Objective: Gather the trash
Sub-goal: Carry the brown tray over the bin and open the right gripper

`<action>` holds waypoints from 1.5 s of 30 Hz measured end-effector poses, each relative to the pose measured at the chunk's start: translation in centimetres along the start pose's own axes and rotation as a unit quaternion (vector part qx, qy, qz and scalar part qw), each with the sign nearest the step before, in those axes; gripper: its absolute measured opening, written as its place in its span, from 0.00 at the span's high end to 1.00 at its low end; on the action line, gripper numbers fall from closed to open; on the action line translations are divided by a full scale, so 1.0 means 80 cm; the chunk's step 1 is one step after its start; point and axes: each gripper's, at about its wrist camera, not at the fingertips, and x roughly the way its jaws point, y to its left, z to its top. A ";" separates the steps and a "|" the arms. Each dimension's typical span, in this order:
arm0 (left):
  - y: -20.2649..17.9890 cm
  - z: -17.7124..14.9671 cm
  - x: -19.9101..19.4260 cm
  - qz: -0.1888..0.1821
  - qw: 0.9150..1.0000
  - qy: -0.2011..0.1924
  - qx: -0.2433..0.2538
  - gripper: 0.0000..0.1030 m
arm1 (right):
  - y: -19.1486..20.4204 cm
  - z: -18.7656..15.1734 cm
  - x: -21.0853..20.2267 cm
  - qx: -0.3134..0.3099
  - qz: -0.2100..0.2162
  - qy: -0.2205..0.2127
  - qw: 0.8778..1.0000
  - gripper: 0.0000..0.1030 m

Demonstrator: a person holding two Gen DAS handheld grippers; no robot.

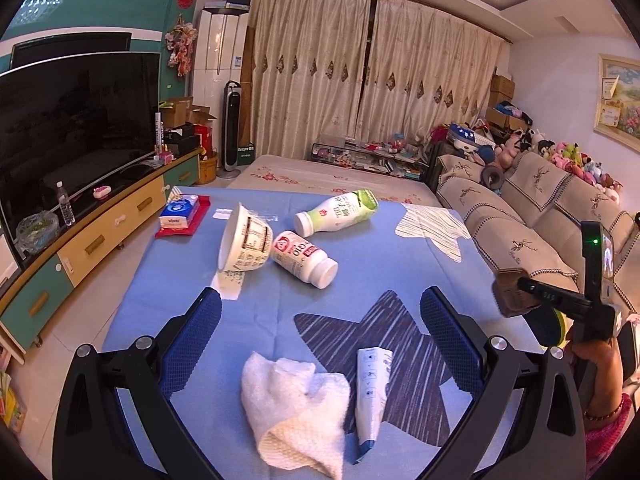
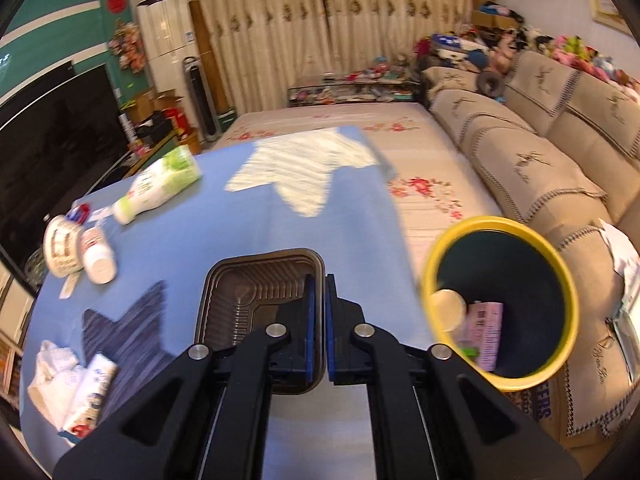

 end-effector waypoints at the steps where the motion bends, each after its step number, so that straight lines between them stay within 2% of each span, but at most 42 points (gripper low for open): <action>1: -0.007 0.000 0.003 -0.002 1.000 0.002 0.003 0.05 | -0.014 0.000 0.002 0.007 -0.008 0.000 1.000 0.96; 9: -0.058 -0.002 0.020 -0.015 0.999 0.018 0.035 0.05 | -0.132 -0.003 0.032 0.061 -0.075 0.011 0.995 0.96; 16: -0.092 -0.006 0.037 -0.022 0.998 0.038 0.050 0.05 | -0.203 -0.015 0.072 0.091 -0.098 0.041 0.990 0.96; 20: -0.108 -0.008 0.048 -0.021 0.997 0.047 0.059 0.05 | -0.226 -0.023 0.095 0.101 -0.102 0.057 0.988 0.96; 28: -0.119 -0.008 0.065 -0.022 0.995 0.063 0.067 0.05 | -0.247 -0.028 0.120 0.117 -0.111 0.070 0.984 0.95; 33: -0.118 -0.006 0.067 -0.019 0.996 0.062 0.066 0.05 | -0.254 -0.028 0.113 0.129 -0.113 0.062 0.983 0.75; 37: -0.109 -0.004 0.065 -0.018 0.996 0.061 0.062 0.05 | -0.249 -0.030 0.095 0.132 -0.101 0.049 0.985 0.73; 39: -0.102 -0.002 0.060 -0.018 0.996 0.059 0.059 0.05 | -0.244 -0.031 0.084 0.131 -0.094 0.040 0.986 0.66; 45: -0.087 -0.002 0.058 -0.032 0.995 0.076 0.059 0.05 | -0.219 -0.035 0.057 0.115 -0.081 0.024 0.990 0.64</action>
